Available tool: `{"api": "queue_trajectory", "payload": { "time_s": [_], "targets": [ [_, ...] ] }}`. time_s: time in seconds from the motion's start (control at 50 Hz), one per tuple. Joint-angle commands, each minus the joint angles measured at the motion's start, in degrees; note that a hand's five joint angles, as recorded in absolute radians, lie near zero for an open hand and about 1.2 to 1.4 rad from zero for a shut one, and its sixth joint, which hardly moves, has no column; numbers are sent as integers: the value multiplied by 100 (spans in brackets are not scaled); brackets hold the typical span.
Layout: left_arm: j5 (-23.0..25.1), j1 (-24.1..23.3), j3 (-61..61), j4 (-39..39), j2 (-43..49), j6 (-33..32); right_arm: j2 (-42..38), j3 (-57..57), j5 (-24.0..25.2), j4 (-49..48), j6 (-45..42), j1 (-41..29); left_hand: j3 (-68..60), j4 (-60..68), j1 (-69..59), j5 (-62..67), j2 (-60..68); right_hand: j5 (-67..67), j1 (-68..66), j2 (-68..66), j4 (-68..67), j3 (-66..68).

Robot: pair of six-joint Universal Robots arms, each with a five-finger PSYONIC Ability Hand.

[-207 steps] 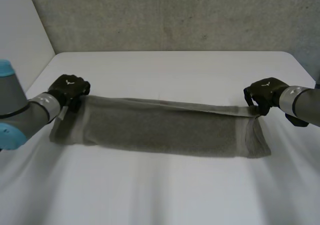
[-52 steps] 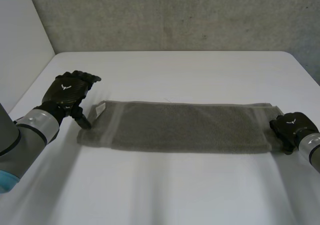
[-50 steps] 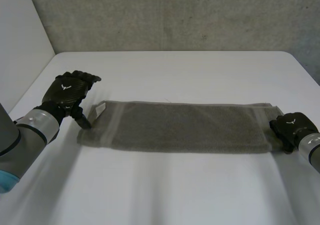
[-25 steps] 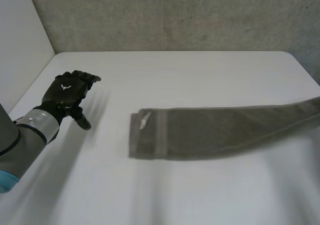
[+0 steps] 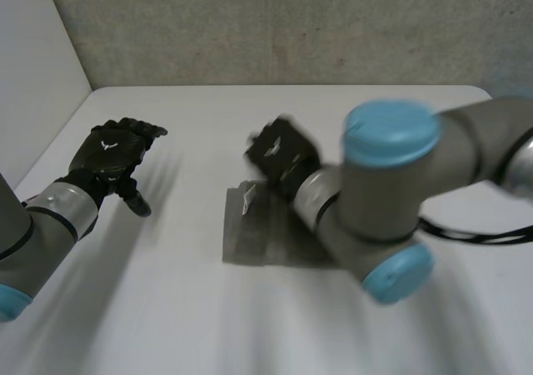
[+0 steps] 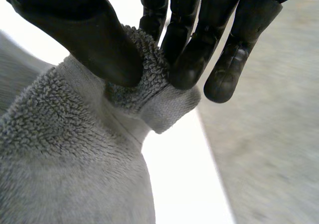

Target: Fold the towel.

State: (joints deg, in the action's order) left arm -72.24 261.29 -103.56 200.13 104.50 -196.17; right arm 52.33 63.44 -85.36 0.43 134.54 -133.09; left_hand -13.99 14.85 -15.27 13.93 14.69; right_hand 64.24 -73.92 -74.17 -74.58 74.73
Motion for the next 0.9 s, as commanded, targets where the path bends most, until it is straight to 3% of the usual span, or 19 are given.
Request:
{"api": "queue_trajectory", "payload": {
  "time_s": [0.02,0.04,0.16,0.32,0.42,0.66,0.7,0.74,0.76,0.8,0.82,0.86,0.9],
  "targets": [
    [8,-8,-15,0,0,0,-443,195,-42,308,-112,-244,175,-262,304,-1170,-246,-4794,4761,4787,4828,-4843],
    [8,-17,-15,0,0,-9,-443,230,-51,334,-78,-192,175,-262,304,-1170,-246,-5984,5951,5976,6017,-6032],
    [8,-17,-15,0,0,-9,73,580,-7,291,80,1,175,-262,304,-1170,-246,-6424,6392,6417,6458,-6473],
    [8,-26,-24,0,0,-9,1076,1546,28,45,949,879,175,-262,304,-1170,-246,-6424,6392,6417,6458,-6473],
    [8,-35,-32,0,0,-9,1446,2346,160,27,1056,1424,175,-262,304,-1170,-246,-6424,6392,6417,6458,-6473],
    [8,-70,-32,0,9,-9,1614,3763,424,-720,1021,2445,158,-245,287,-1153,-229,-6248,6215,6240,6282,-6297],
    [8,-70,-32,0,18,-9,1605,3860,450,-869,986,2525,158,-245,287,-1153,-229,-5676,5643,5668,5710,-5725],
    [8,-79,-41,0,35,-9,1570,3983,459,-1044,934,2603,158,-245,287,-1153,-229,-3250,3218,3243,3284,-3299],
    [8,-96,-41,0,53,-9,1570,3983,459,-1045,933,2604,158,-245,287,-1153,-229,-3237,3204,3229,3271,-3286],
    [8,-122,-41,0,53,-9,1535,3992,450,-1107,925,2639,158,-245,287,-1153,-229,-1211,1179,1204,1245,-1260],
    [8,-123,-41,0,53,-9,1535,3992,450,-1107,925,2639,158,-245,287,-1153,-229,-1202,1169,1194,1235,-1250],
    [8,-140,-76,8,53,-9,1526,3948,442,-1116,925,2639,158,-245,287,-1153,-229,567,-600,-575,-534,519],
    [8,-140,-85,17,53,-18,1526,3922,433,-1124,925,2639,158,-245,287,-1153,-229,576,-608,-583,-542,527]
  ]
}}
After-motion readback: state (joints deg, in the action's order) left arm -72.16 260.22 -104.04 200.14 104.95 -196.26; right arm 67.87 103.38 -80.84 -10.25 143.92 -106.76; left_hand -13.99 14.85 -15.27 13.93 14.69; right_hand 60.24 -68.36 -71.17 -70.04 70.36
